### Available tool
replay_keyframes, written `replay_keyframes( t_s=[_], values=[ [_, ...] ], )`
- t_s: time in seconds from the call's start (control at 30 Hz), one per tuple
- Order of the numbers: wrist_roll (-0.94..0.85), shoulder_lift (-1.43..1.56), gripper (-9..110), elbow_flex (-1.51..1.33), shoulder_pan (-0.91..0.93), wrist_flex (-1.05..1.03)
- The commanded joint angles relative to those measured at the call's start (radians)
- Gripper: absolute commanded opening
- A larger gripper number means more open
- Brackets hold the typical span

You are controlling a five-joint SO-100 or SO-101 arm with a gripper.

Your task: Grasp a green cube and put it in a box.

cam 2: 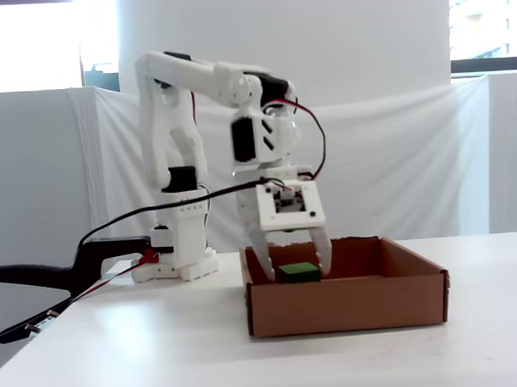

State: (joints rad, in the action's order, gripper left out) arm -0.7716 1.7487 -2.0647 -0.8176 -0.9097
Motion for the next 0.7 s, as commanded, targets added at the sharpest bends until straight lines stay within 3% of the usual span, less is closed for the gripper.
replay_keyframes(
  t_s=[0.0, 0.33, 0.67],
  values=[
    [-0.011, 0.189, 25, 0.063, 0.117, -0.048],
    [-0.368, 0.630, 18, -0.207, 0.454, -0.179],
    [-0.534, 0.890, 18, -0.440, 0.551, -0.176]
  ],
)
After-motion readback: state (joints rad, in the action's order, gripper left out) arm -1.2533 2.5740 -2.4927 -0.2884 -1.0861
